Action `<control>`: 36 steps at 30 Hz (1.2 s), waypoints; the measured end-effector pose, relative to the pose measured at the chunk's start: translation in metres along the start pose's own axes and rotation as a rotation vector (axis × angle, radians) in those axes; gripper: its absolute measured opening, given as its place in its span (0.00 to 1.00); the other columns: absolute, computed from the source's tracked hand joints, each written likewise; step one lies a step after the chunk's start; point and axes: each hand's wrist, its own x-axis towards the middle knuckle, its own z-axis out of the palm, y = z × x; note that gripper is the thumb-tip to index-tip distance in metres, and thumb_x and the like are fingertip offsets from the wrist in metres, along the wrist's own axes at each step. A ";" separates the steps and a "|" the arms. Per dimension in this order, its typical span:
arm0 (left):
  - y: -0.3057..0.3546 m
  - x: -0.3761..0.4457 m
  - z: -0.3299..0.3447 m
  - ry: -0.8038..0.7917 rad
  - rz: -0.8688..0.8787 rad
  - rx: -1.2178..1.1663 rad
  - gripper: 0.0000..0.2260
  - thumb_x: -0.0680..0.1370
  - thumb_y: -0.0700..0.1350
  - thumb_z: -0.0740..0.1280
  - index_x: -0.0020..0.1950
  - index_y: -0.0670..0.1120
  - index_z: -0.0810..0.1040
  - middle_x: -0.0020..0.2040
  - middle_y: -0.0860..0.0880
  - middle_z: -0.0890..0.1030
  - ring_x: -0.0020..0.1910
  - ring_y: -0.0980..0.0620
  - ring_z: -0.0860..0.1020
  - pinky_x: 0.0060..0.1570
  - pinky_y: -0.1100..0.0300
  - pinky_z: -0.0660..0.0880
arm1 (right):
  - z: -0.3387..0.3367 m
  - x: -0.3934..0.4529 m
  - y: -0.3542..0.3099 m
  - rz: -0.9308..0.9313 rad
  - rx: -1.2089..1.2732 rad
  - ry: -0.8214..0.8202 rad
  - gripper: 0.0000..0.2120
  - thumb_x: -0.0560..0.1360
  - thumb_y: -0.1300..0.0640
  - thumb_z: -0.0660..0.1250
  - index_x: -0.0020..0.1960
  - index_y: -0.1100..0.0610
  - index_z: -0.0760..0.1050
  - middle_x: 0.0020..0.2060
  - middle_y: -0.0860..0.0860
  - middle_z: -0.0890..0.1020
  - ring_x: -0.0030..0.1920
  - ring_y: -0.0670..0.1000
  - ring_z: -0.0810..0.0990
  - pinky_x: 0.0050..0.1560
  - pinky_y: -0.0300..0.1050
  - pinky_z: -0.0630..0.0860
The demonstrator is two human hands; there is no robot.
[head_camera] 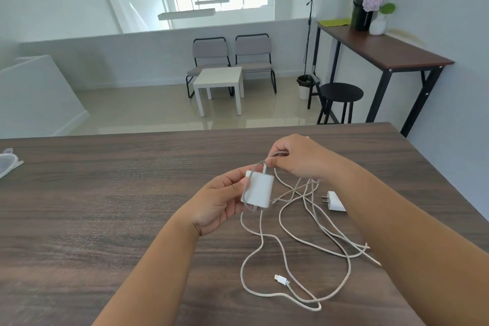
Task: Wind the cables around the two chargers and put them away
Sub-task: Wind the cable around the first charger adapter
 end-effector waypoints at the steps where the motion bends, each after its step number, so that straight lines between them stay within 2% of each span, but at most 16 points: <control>1: -0.001 0.001 0.001 -0.011 -0.010 0.040 0.16 0.80 0.42 0.61 0.69 0.46 0.75 0.61 0.46 0.81 0.54 0.51 0.80 0.53 0.55 0.79 | -0.001 0.001 -0.002 0.014 -0.019 -0.029 0.06 0.75 0.51 0.69 0.44 0.53 0.81 0.35 0.45 0.79 0.36 0.44 0.74 0.39 0.38 0.70; 4: -0.004 0.004 0.001 0.024 -0.018 0.163 0.20 0.79 0.44 0.63 0.71 0.45 0.72 0.62 0.45 0.80 0.57 0.48 0.78 0.54 0.53 0.77 | -0.003 0.005 -0.006 0.049 -0.028 -0.075 0.07 0.74 0.51 0.70 0.42 0.54 0.82 0.34 0.50 0.81 0.35 0.47 0.75 0.40 0.42 0.72; 6: -0.007 0.005 0.000 0.082 -0.009 0.239 0.21 0.78 0.45 0.65 0.71 0.46 0.71 0.59 0.45 0.80 0.55 0.48 0.79 0.52 0.52 0.77 | -0.002 0.007 -0.009 0.056 -0.031 -0.083 0.09 0.73 0.51 0.70 0.41 0.55 0.82 0.34 0.52 0.82 0.35 0.49 0.75 0.40 0.44 0.73; 9: -0.010 0.007 -0.001 0.136 0.025 0.358 0.18 0.81 0.42 0.65 0.70 0.45 0.71 0.54 0.45 0.78 0.51 0.49 0.79 0.53 0.48 0.78 | -0.001 0.004 -0.016 0.040 -0.081 -0.072 0.10 0.74 0.51 0.69 0.40 0.57 0.83 0.33 0.51 0.82 0.32 0.48 0.74 0.37 0.41 0.72; 12: -0.009 0.009 0.002 0.211 0.063 0.506 0.17 0.81 0.41 0.64 0.70 0.48 0.72 0.55 0.48 0.77 0.48 0.54 0.81 0.52 0.56 0.79 | 0.001 -0.002 -0.023 0.008 -0.150 -0.015 0.11 0.75 0.52 0.67 0.41 0.58 0.83 0.30 0.50 0.79 0.28 0.46 0.71 0.32 0.39 0.69; 14: -0.010 0.011 0.005 0.309 0.099 0.527 0.15 0.82 0.42 0.64 0.68 0.50 0.74 0.57 0.49 0.78 0.48 0.55 0.82 0.51 0.59 0.80 | 0.006 -0.006 -0.025 -0.015 -0.142 0.020 0.13 0.76 0.53 0.64 0.44 0.63 0.81 0.31 0.57 0.79 0.29 0.47 0.70 0.32 0.41 0.68; 16: -0.012 0.015 0.003 0.440 0.133 0.498 0.13 0.82 0.43 0.63 0.66 0.50 0.74 0.59 0.48 0.79 0.49 0.53 0.82 0.52 0.55 0.81 | 0.011 -0.012 -0.026 -0.035 -0.110 0.073 0.14 0.77 0.56 0.61 0.44 0.66 0.78 0.32 0.61 0.79 0.30 0.48 0.69 0.34 0.43 0.68; 18: -0.014 0.019 0.001 0.577 0.143 0.435 0.12 0.82 0.43 0.63 0.66 0.50 0.74 0.61 0.47 0.79 0.53 0.50 0.82 0.52 0.54 0.81 | 0.016 -0.020 -0.028 -0.055 -0.100 0.129 0.13 0.77 0.58 0.58 0.45 0.65 0.79 0.33 0.58 0.80 0.30 0.50 0.70 0.34 0.47 0.70; 19: -0.014 0.021 0.001 0.627 0.145 0.379 0.12 0.82 0.43 0.63 0.66 0.49 0.74 0.61 0.47 0.78 0.54 0.49 0.81 0.51 0.54 0.81 | 0.018 -0.024 -0.029 -0.069 -0.092 0.155 0.13 0.77 0.58 0.58 0.48 0.63 0.80 0.37 0.57 0.83 0.32 0.51 0.73 0.37 0.48 0.72; 21: -0.013 0.023 0.003 0.680 0.151 0.243 0.13 0.82 0.43 0.62 0.67 0.46 0.73 0.62 0.45 0.78 0.56 0.48 0.81 0.51 0.54 0.81 | 0.024 -0.033 -0.031 -0.085 -0.056 0.198 0.13 0.78 0.58 0.59 0.52 0.57 0.83 0.45 0.51 0.86 0.43 0.49 0.80 0.47 0.45 0.75; 23: -0.009 0.024 0.008 0.695 0.155 0.132 0.13 0.83 0.42 0.60 0.68 0.45 0.72 0.62 0.45 0.79 0.56 0.48 0.81 0.50 0.54 0.81 | 0.031 -0.038 -0.031 -0.097 -0.021 0.231 0.12 0.79 0.56 0.61 0.55 0.52 0.83 0.47 0.45 0.85 0.48 0.46 0.80 0.49 0.36 0.73; 25: -0.006 0.023 0.011 0.694 0.162 0.042 0.14 0.83 0.42 0.60 0.69 0.45 0.71 0.61 0.43 0.80 0.55 0.47 0.81 0.47 0.55 0.81 | 0.041 -0.042 -0.027 -0.104 0.028 0.255 0.11 0.79 0.56 0.63 0.56 0.50 0.82 0.38 0.39 0.82 0.40 0.39 0.77 0.41 0.26 0.68; 27: -0.003 0.022 0.015 0.683 0.170 -0.028 0.14 0.83 0.42 0.60 0.69 0.44 0.71 0.60 0.40 0.80 0.53 0.46 0.82 0.45 0.56 0.81 | 0.051 -0.045 -0.021 -0.101 0.087 0.288 0.10 0.78 0.55 0.65 0.55 0.50 0.82 0.30 0.36 0.76 0.34 0.35 0.74 0.37 0.24 0.66; 31: 0.005 0.018 0.022 0.664 0.186 -0.136 0.13 0.83 0.40 0.59 0.67 0.40 0.73 0.60 0.36 0.80 0.50 0.45 0.82 0.43 0.55 0.82 | 0.063 -0.052 -0.012 -0.102 0.226 0.324 0.07 0.75 0.55 0.69 0.50 0.48 0.83 0.28 0.42 0.77 0.31 0.39 0.74 0.35 0.28 0.68; 34: 0.011 0.015 0.024 0.654 0.187 -0.209 0.13 0.83 0.40 0.60 0.66 0.38 0.74 0.61 0.33 0.79 0.51 0.41 0.81 0.47 0.51 0.83 | 0.070 -0.056 -0.008 -0.117 0.284 0.320 0.04 0.74 0.54 0.70 0.45 0.47 0.83 0.27 0.43 0.77 0.28 0.41 0.72 0.34 0.31 0.69; 36: 0.015 0.013 0.026 0.656 0.184 -0.229 0.13 0.83 0.40 0.60 0.64 0.37 0.75 0.58 0.34 0.81 0.49 0.41 0.82 0.44 0.51 0.83 | 0.072 -0.056 -0.005 -0.109 0.331 0.325 0.04 0.74 0.54 0.70 0.43 0.46 0.82 0.27 0.46 0.78 0.28 0.42 0.72 0.33 0.33 0.70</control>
